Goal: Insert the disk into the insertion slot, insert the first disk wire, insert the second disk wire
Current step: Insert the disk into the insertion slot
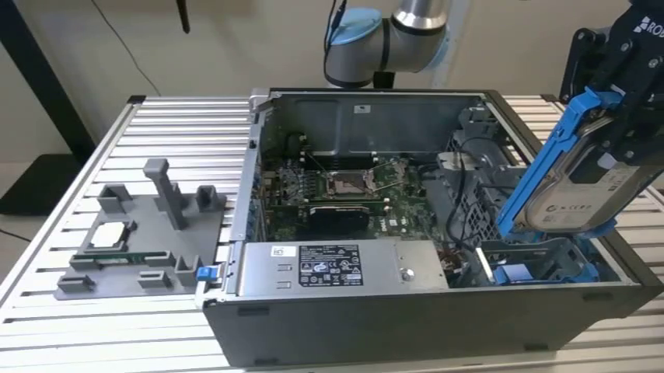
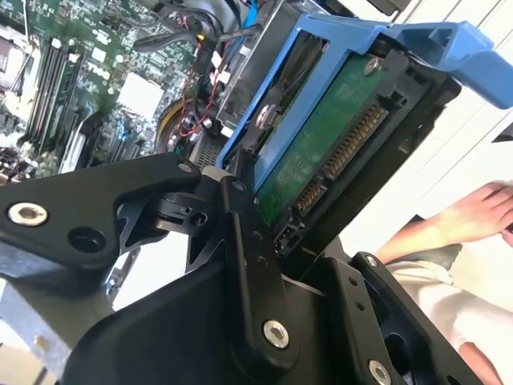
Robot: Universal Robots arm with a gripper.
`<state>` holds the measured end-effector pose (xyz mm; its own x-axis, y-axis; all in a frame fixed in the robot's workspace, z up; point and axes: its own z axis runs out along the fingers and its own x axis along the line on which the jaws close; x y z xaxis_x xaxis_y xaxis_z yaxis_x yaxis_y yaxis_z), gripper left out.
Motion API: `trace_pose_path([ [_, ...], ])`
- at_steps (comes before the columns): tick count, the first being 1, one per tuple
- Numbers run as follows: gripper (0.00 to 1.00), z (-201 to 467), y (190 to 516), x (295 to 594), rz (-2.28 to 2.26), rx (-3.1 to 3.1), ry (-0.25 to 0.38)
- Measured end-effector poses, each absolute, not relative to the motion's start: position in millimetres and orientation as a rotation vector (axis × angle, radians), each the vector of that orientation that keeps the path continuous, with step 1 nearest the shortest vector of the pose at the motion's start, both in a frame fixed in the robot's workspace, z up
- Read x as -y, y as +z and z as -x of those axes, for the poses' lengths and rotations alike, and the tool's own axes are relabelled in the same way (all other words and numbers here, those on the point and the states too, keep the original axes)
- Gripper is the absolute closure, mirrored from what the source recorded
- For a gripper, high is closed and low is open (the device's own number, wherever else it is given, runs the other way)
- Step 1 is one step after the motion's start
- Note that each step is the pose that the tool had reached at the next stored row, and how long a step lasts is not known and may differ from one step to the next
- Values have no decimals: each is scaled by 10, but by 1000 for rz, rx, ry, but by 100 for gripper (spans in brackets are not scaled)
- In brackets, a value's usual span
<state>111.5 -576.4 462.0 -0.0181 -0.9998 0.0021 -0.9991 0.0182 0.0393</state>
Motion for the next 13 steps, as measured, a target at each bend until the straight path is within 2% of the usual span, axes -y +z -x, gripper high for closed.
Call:
trace_pose_path([
  [13, 100, -1120, 4522, 5764, -2187, 2227, -57],
])
